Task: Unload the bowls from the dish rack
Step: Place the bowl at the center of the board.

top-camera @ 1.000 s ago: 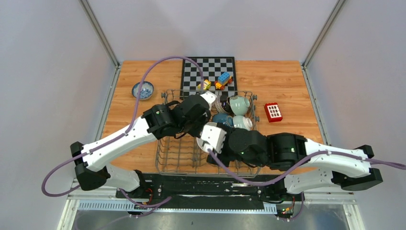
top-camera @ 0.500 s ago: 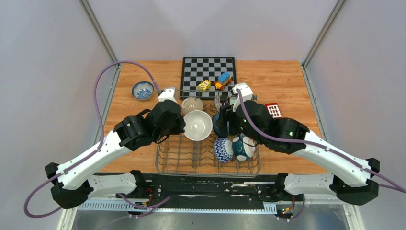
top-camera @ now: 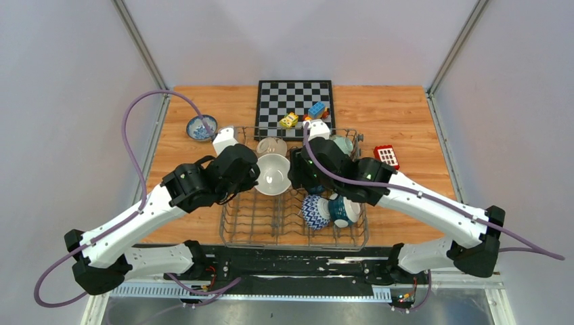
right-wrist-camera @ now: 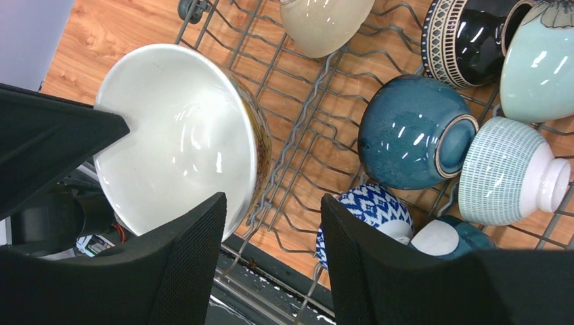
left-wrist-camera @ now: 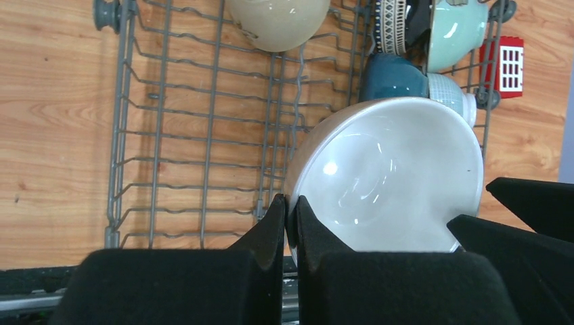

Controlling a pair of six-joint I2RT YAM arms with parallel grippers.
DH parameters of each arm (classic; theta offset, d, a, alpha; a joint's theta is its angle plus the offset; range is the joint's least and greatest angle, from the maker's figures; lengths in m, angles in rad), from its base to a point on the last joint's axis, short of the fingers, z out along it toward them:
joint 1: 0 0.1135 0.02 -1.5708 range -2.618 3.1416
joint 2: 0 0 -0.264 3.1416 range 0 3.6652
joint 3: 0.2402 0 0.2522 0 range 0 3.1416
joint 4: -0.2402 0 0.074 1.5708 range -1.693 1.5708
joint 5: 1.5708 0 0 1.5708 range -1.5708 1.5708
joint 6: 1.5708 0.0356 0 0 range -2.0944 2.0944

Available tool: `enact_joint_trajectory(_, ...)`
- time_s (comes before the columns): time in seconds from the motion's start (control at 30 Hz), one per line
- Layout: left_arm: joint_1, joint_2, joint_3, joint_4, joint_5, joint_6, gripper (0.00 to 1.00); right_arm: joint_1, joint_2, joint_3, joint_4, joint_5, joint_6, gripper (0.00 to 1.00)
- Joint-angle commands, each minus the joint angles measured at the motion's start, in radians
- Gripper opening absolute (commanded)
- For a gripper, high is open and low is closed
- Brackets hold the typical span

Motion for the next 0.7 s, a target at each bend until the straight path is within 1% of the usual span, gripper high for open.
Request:
enact_joint_trajectory(0.0, 0.0, -0.016, 0.019, -0.004, -0.066, -0.076, 0.0, -0.016, 0.034, 0.037, 0.012, -0.021, 0.023, 0.56)
enact_joint_trajectory(0.1, 0.0, -0.016, 0.021, -0.01, -0.072, -0.077, 0.0, -0.019, 0.06, 0.051, 0.012, -0.028, 0.019, 0.55)
enact_joint_trajectory(0.23, 0.0, -0.019, 0.024, -0.015, -0.082, -0.073, 0.0, -0.023, 0.093, 0.073, 0.014, -0.04, 0.014, 0.5)
enact_joint_trajectory(0.67, 0.0, -0.026, 0.019, -0.022, -0.099, -0.081, 0.0, -0.023, 0.151, 0.105, 0.009, -0.057, 0.005, 0.3)
